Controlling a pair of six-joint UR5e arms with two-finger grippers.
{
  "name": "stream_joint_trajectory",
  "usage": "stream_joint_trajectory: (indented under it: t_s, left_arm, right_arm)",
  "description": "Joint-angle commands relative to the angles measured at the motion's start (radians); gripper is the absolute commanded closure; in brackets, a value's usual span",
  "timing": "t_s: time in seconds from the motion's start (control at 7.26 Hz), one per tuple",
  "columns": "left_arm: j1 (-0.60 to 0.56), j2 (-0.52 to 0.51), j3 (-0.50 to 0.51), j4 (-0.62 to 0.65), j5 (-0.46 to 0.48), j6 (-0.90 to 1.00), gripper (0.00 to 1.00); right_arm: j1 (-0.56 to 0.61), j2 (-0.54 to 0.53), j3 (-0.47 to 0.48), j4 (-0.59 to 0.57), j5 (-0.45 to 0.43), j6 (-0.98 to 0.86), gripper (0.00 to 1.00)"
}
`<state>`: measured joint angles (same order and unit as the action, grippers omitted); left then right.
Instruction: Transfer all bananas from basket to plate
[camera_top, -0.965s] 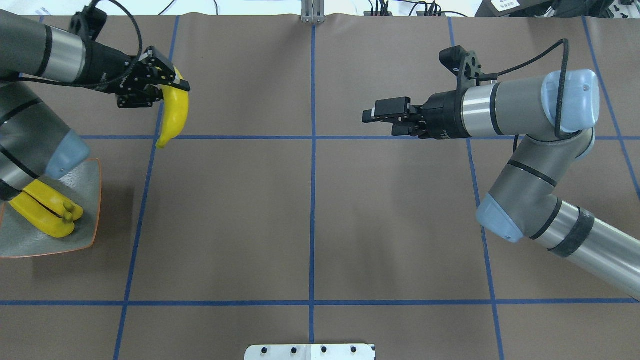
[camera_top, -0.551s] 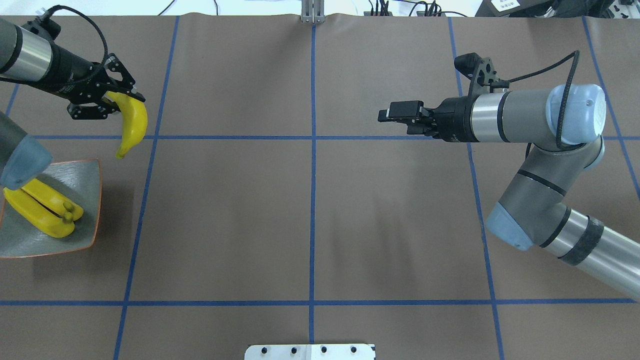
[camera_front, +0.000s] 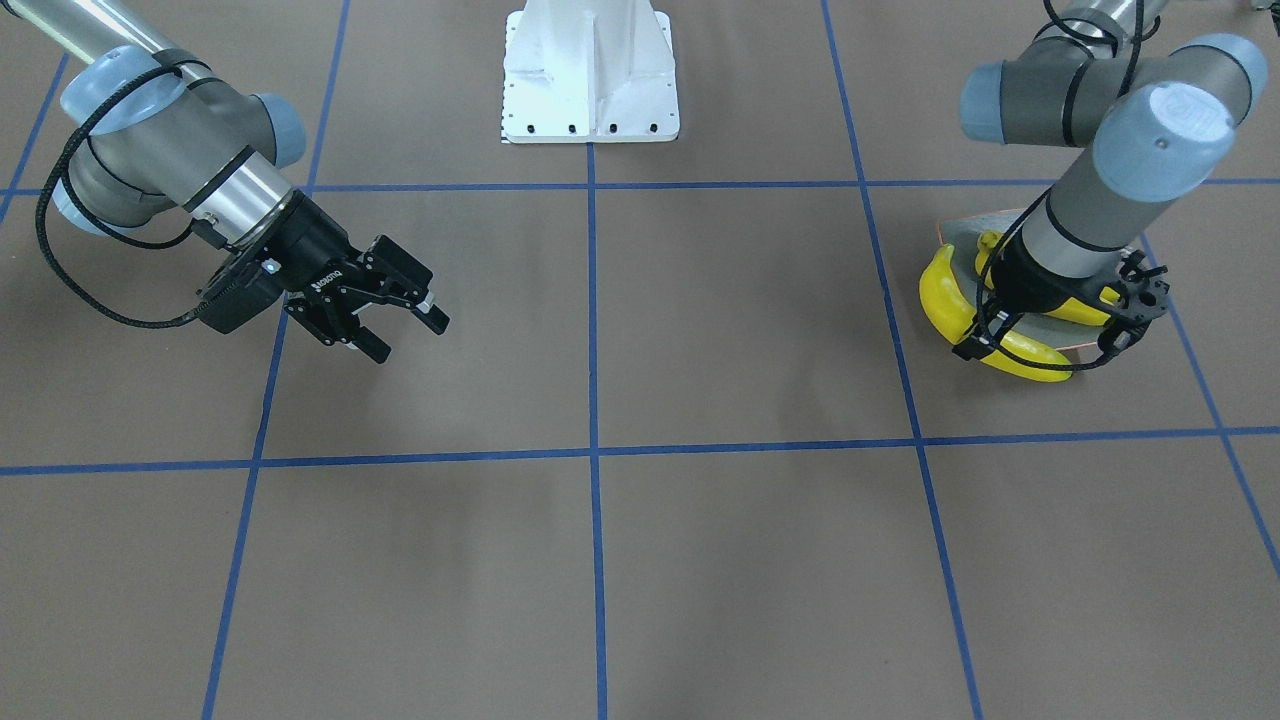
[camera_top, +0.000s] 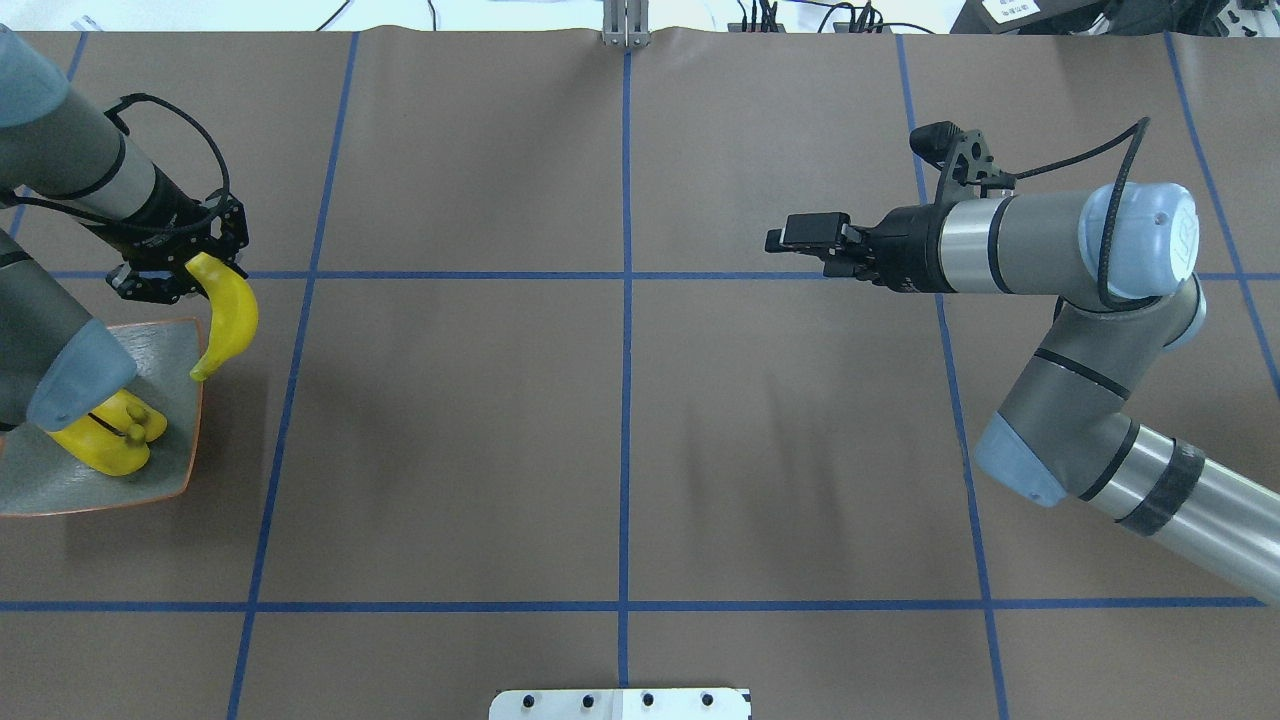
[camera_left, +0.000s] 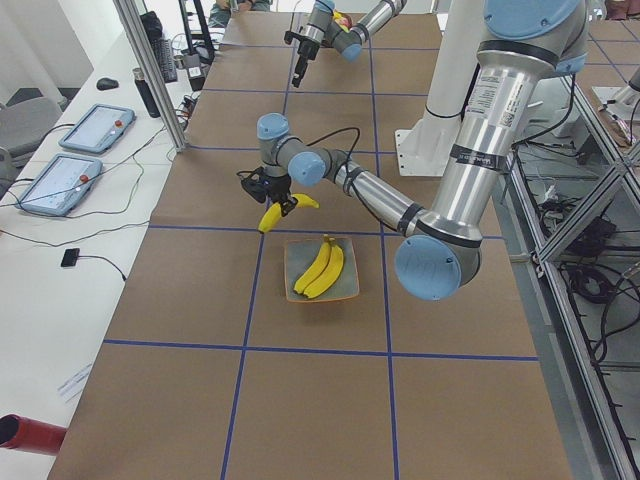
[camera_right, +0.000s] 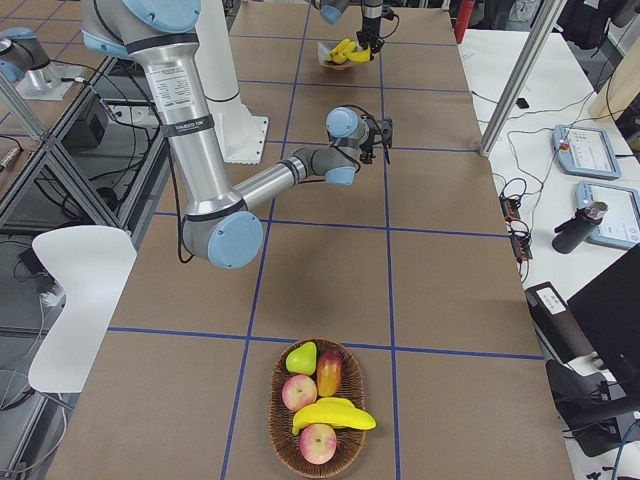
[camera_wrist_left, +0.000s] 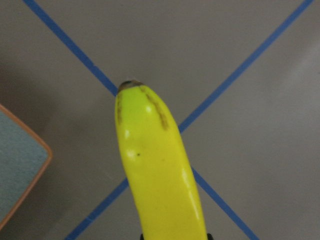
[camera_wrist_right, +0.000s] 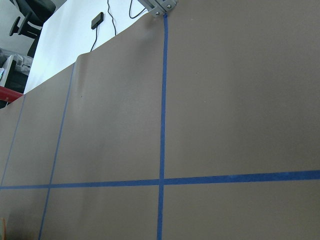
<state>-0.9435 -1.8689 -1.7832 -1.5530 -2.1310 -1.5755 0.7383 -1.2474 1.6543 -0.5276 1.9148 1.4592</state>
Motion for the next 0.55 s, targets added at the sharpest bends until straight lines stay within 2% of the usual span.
stream_joint_trajectory:
  t_s: [0.0,0.41]
  left_arm:
    - [0.005,0.005,0.001,0.14,0.023,0.225,1.0]
    - [0.006,0.002,0.038,0.198,0.025,0.233,1.0]
  right_arm:
    - [-0.005,0.002,-0.008,0.0,-0.002,0.001,0.0]
    - [-0.007,0.002,-0.008,0.0,-0.002,0.0,0.0]
